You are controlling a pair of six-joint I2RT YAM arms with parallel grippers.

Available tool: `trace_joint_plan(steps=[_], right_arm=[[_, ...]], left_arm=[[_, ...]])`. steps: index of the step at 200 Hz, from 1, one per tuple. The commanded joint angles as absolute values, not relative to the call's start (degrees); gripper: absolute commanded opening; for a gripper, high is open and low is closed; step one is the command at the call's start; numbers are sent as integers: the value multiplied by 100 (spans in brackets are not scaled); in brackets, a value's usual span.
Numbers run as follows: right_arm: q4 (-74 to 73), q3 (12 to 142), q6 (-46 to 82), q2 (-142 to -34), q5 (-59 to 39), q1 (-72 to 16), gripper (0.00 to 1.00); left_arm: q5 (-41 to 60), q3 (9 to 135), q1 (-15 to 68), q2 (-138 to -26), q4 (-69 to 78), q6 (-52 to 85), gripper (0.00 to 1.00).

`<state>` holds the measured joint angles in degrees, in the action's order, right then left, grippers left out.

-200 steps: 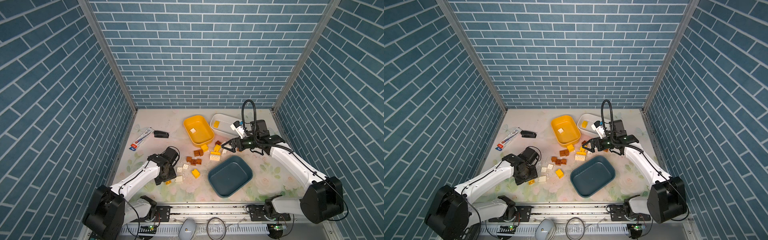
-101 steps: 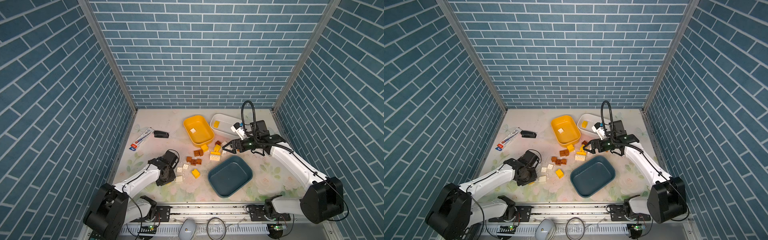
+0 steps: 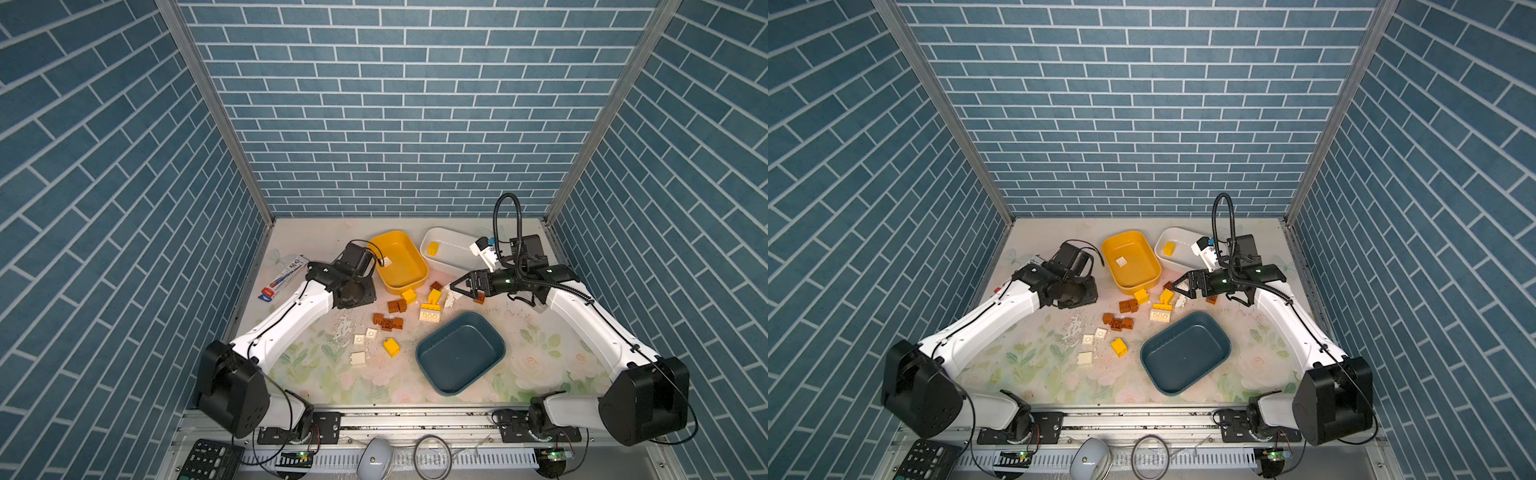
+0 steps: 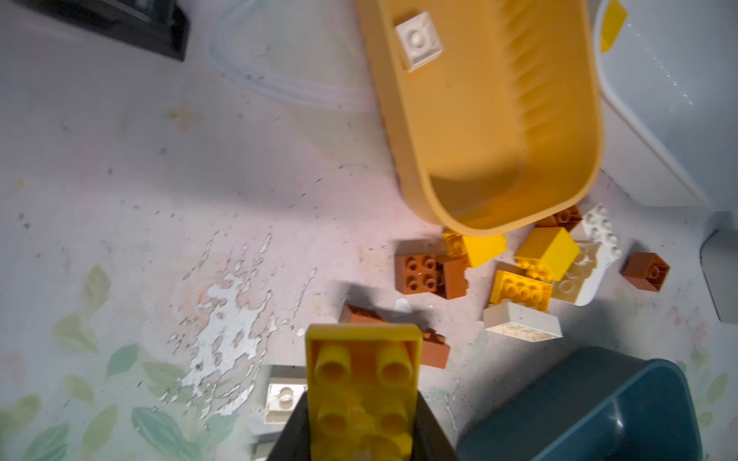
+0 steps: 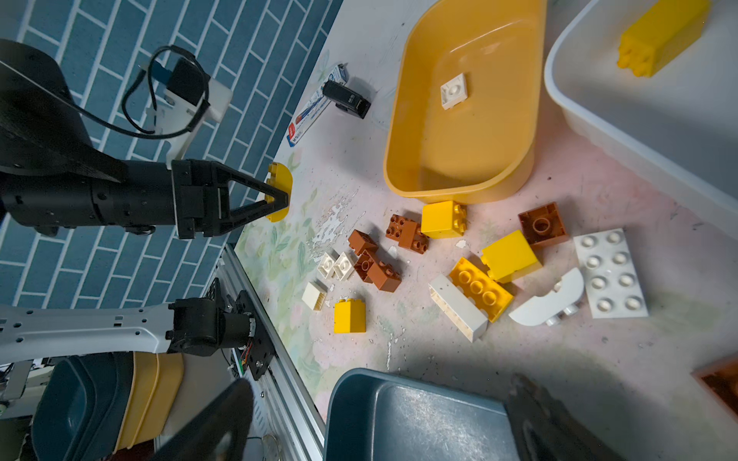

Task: Sort the legos into containers by color
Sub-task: 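Carry the yellow 2x4 brick with the left gripper into the white tub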

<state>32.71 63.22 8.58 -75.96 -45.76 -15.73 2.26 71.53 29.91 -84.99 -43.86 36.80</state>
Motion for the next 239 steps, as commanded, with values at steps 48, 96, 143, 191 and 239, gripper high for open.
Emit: trace_joint_plan(steps=[48, 96, 143, 191, 239], right_arm=[[3126, 6530, 795, -7542, -4164, -1089, 99], [2952, 6526, 818, -7576, -3818, -845, 99], [2733, 6505, 869, -7611, -3734, -636, 99], [2577, 6460, 1002, -7638, -3928, -538, 99], [2678, 6477, 994, -7646, -4056, -523, 99]], left_arm=[[679, 9893, 3650, -11000, -3855, 2493, 29], [795, 11476, 3799, -12459, -3625, 2143, 30], [720, 12828, 3801, -13658, -3583, 1913, 29], [556, 13926, 3779, -14632, -3689, 1867, 31], [479, 13948, 3701, -14753, -3349, 2075, 58]])
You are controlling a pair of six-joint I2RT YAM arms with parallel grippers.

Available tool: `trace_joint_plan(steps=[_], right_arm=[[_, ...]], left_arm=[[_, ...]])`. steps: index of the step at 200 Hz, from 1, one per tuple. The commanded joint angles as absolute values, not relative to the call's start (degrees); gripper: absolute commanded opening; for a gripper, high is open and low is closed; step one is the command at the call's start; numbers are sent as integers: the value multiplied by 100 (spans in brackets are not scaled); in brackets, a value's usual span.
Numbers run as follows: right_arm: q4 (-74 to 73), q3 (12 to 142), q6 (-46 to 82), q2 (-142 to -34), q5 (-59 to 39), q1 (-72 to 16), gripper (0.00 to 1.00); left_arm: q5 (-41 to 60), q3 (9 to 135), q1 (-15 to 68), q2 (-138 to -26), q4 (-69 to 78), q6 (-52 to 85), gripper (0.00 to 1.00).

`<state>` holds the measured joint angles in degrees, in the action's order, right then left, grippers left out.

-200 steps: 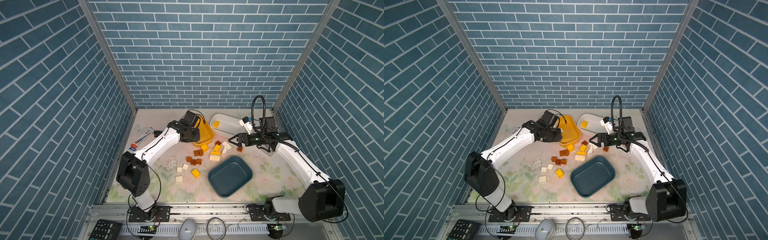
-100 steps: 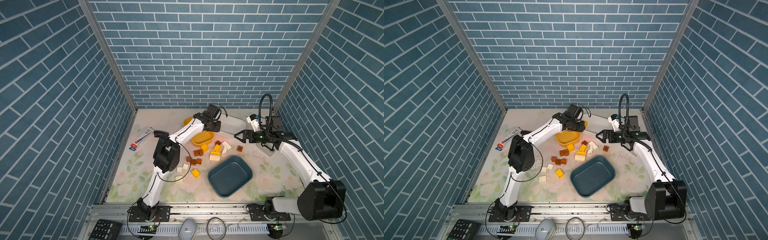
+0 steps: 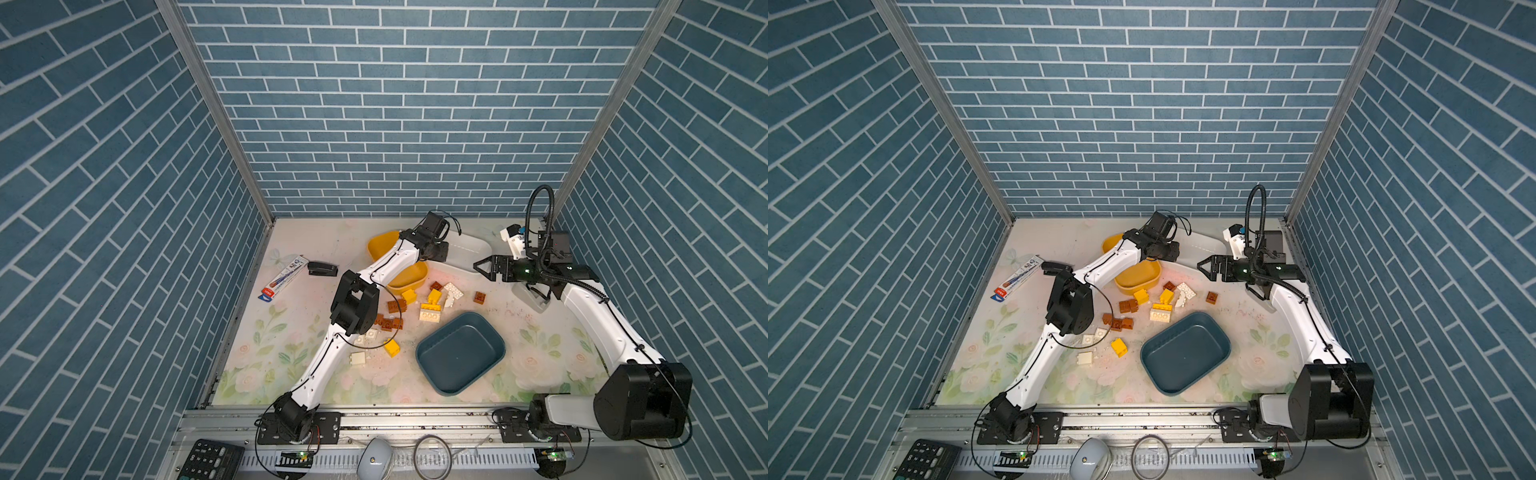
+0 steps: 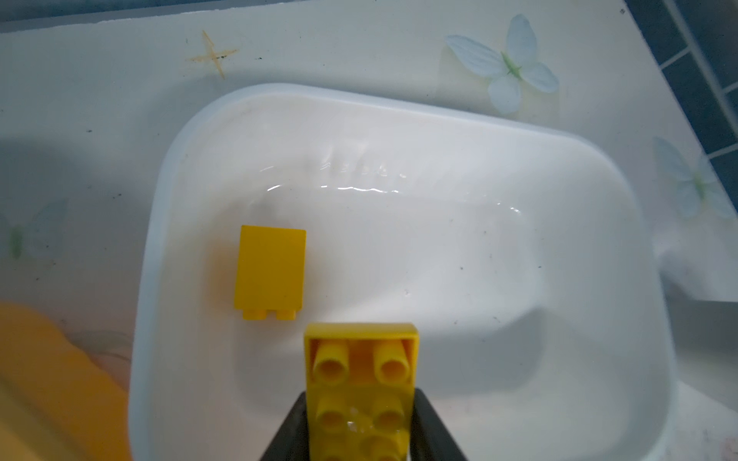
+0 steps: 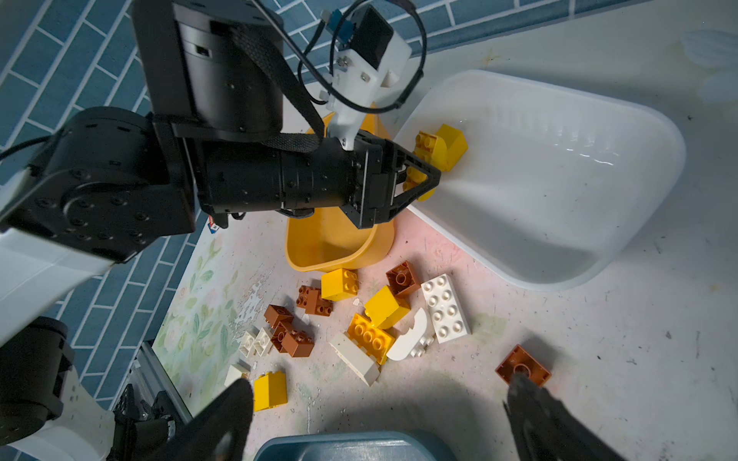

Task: Sort the legos into containers by color

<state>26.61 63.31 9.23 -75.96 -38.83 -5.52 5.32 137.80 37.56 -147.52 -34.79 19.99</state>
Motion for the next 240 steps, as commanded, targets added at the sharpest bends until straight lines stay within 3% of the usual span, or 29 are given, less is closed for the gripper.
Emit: trace_joint_plan(steps=[1, 29, 86, 128, 183, 240], right_arm=[[2679, 6482, 993, -7646, -4063, -525, 99], [2734, 6481, 978, -7655, -4205, -523, 99], [2211, 6183, 1323, -7553, -4523, -570, 99], [1860, 5912, 1433, -7510, -4658, -938, 99], [1463, 5575, 1574, -7286, -4687, -1811, 99], [1055, 5122, 1541, -6941, -4494, -2416, 99]], left_arm=[[486, 13944, 3700, -14746, -3353, 2075, 58], [560, 13657, 3708, -14302, -3544, 1858, 77], [908, 12226, 3700, -12533, -4108, 1363, 96], [1009, 10283, 3688, -10863, -4691, 1194, 97], [807, 7471, 3652, -8569, -5035, 2065, 96], [420, 5406, 3639, -7268, -4908, 3152, 92]])
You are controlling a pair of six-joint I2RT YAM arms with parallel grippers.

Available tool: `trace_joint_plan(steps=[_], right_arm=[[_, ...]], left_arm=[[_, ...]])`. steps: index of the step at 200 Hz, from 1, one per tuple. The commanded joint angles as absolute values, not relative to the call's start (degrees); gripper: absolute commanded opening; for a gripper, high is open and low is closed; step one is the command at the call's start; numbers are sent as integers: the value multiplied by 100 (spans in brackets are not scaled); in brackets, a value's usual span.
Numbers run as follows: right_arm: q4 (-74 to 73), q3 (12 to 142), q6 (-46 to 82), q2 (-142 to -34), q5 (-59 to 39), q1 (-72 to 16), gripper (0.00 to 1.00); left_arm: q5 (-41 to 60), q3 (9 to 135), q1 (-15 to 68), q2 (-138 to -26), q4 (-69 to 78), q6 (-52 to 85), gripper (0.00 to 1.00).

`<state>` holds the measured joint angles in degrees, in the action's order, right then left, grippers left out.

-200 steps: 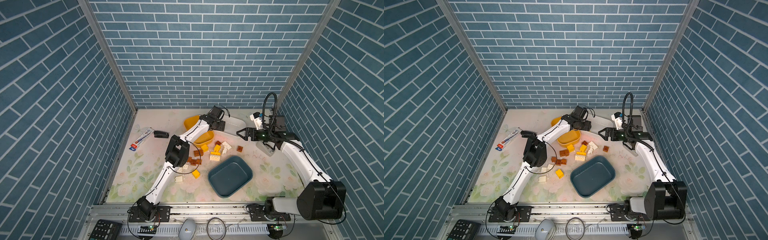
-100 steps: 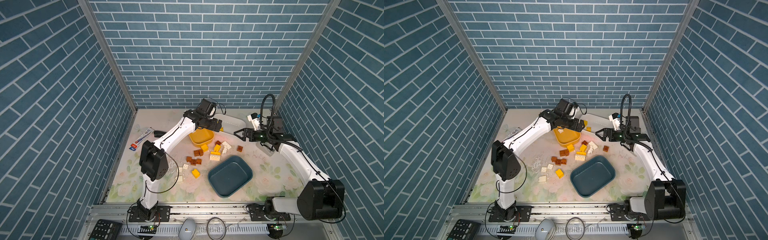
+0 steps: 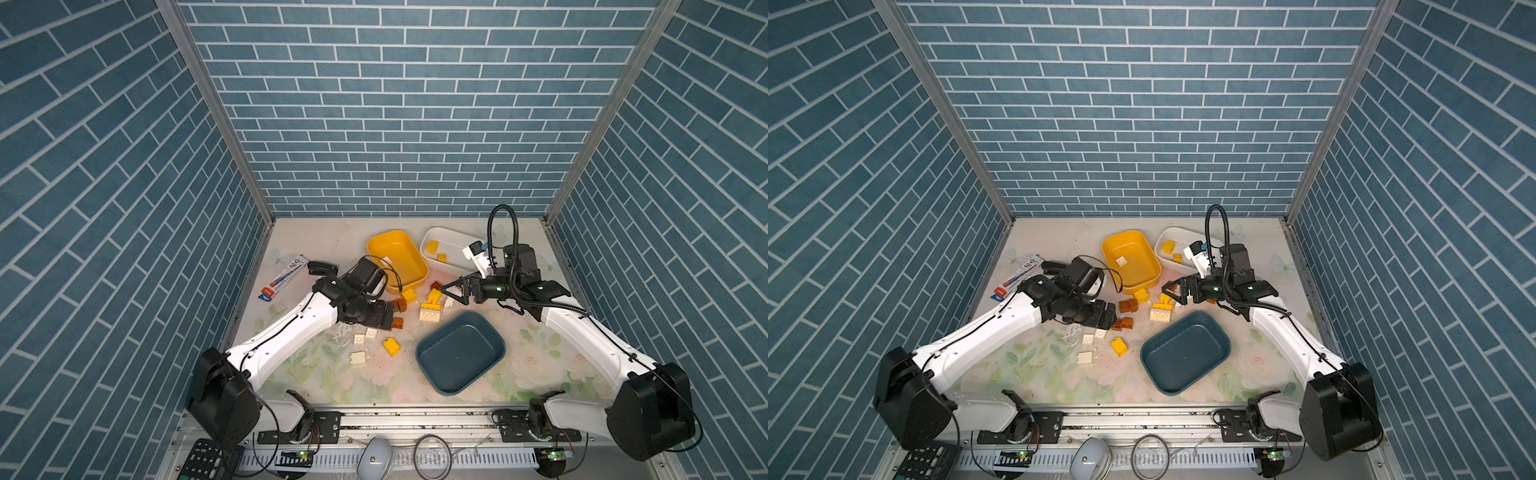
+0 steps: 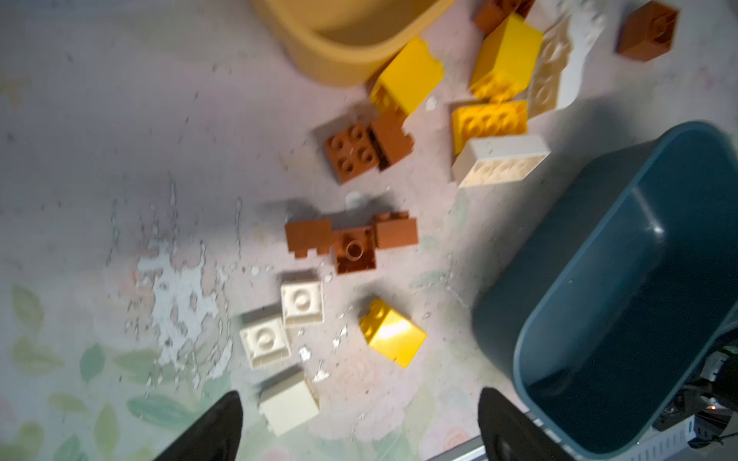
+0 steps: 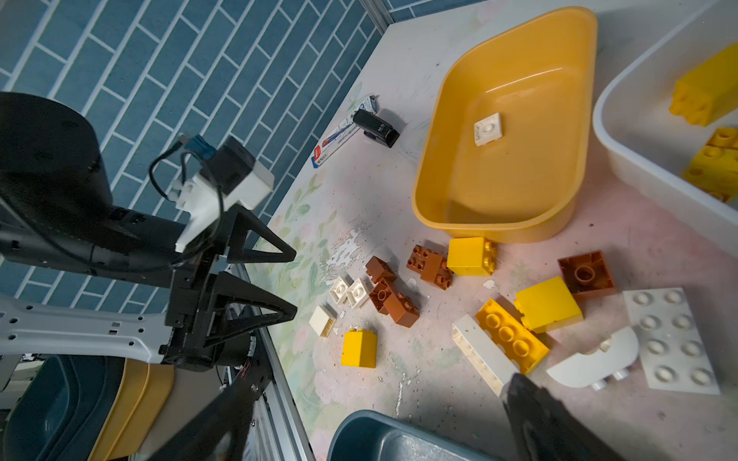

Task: Sort the legos into containers by color

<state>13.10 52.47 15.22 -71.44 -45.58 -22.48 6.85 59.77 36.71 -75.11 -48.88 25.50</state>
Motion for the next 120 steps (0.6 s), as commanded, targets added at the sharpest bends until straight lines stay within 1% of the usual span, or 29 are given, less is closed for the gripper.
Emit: trace_joint_plan(steps=[1, 35, 52, 73, 120], right_arm=[[1055, 5114, 1535, -6938, -4488, -2426, 99], [1158, 4936, 1392, -6829, -4438, -2660, 99], [1272, 4910, 1332, -6780, -4438, -2687, 99], [1414, 4928, 1272, -6767, -4448, -2689, 99], [1722, 5026, 1087, -6776, -4313, -2689, 99]], left_arm=[[412, 5379, 3639, -7255, -4902, 3176, 92], [573, 4501, 3675, -7128, -4542, 3688, 87], [585, 4267, 3707, -7121, -4419, 3846, 86], [534, 4024, 3718, -7200, -4214, 3908, 82], [376, 3742, 3718, -7631, -3746, 3968, 67]])
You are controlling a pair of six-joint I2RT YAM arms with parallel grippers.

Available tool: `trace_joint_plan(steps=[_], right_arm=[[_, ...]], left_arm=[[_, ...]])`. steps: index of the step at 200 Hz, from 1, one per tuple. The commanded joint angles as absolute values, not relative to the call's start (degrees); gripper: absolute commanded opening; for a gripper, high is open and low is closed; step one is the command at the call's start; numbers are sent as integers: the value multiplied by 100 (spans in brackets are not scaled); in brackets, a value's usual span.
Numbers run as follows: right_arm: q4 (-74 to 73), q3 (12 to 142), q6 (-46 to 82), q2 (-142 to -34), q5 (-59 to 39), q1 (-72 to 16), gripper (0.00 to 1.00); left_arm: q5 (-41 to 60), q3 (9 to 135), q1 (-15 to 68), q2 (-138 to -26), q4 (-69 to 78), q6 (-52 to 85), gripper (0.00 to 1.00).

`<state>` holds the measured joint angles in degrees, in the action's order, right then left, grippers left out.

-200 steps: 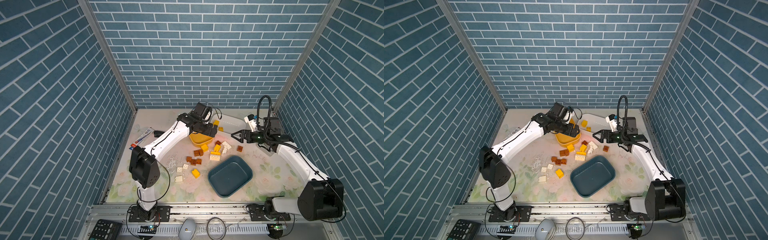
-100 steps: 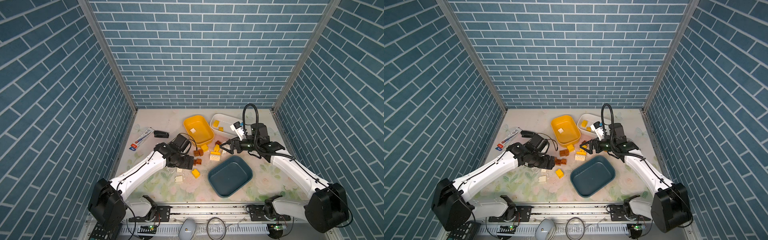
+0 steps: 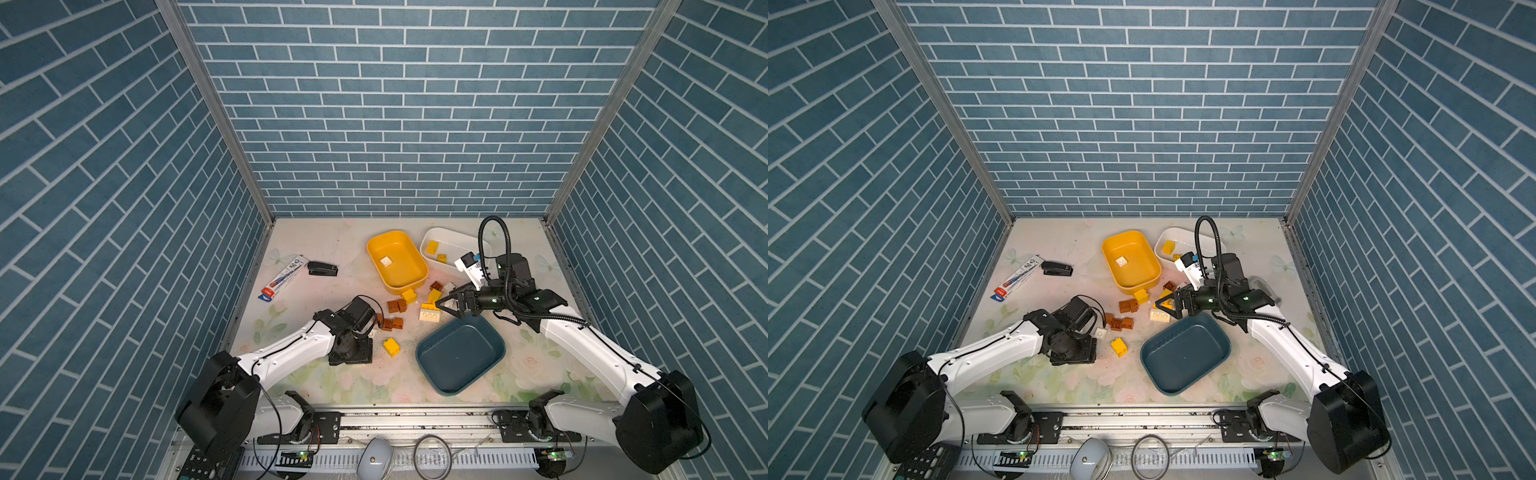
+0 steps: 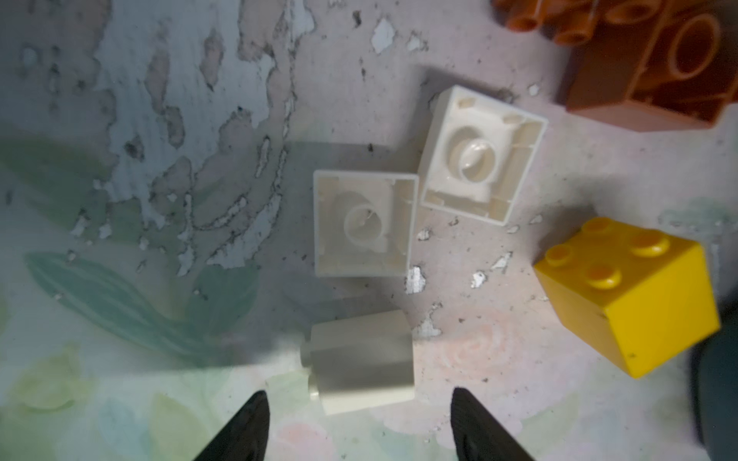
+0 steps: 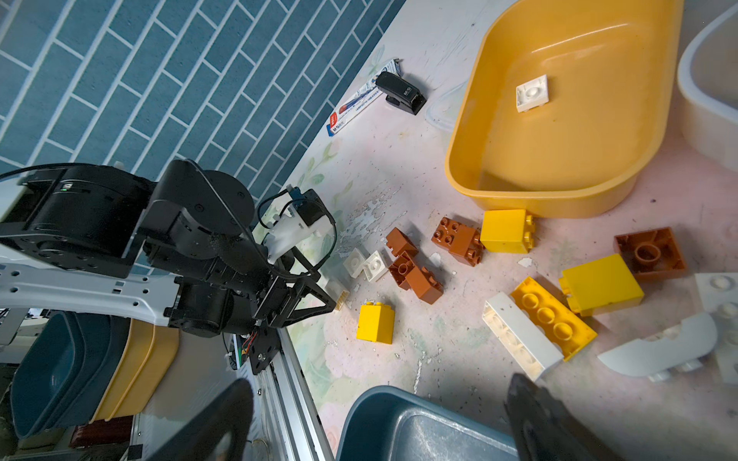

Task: Sort the legos into containers by color

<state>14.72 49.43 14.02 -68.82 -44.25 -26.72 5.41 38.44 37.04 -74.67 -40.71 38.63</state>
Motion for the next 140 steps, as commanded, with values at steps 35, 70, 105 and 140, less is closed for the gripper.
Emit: trace_joint_plan(steps=[35, 70, 105, 140], right_arm=[[1975, 5106, 934, -6776, -4263, -2681, 99], [2123, 5145, 841, -6802, -4237, -2679, 99], [2188, 5203, 752, -6856, -4206, -2672, 99], [2218, 5262, 696, -6881, -4202, -2660, 99]], left_arm=[[264, 3664, 3714, -7831, -3647, 3936, 64], [149, 3716, 3718, -7764, -3813, 4004, 69], [-126, 3940, 3718, -7287, -4393, 4819, 73], [-71, 4129, 3721, -6741, -4331, 6767, 77]])
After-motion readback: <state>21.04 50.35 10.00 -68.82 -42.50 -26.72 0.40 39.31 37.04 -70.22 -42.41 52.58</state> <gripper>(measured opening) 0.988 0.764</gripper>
